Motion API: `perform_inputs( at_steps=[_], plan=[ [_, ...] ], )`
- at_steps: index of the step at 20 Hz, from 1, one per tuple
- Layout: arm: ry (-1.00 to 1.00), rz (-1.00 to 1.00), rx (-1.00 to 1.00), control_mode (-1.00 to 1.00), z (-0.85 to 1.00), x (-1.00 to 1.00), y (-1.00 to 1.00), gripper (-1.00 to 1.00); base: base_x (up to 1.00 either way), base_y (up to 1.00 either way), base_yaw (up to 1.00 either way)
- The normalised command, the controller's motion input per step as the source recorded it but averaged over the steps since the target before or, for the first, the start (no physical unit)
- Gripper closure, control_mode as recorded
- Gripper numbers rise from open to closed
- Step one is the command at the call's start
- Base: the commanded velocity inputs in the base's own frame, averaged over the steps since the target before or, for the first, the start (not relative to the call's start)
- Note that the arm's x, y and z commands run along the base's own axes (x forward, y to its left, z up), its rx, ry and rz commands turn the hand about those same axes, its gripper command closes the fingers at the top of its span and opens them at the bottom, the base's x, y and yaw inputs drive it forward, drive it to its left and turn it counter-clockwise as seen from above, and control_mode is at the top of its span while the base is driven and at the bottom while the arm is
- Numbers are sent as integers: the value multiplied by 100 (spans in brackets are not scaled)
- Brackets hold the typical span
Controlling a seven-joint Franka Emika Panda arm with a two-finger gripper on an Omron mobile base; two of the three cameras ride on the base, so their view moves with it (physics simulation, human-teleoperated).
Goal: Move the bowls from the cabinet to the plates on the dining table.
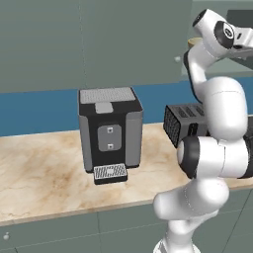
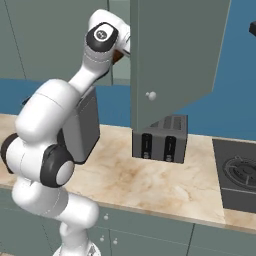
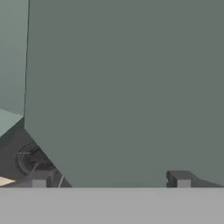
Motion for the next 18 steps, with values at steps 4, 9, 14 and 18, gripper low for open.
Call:
perform_inputs(
  at_steps=[4,9,14,18],
  plan=[
    [0,-12,0,-100,0,0,-34,-100,0,0,0],
    [0,-11,0,-100,-2,-7,-37,-100,0,0,0],
    [0,-11,0,-100,-4,-10,-38,-100,0,0,0],
    [0,-8,0,-100,-6,-9,-34,-100,0,0,0]
  ],
)
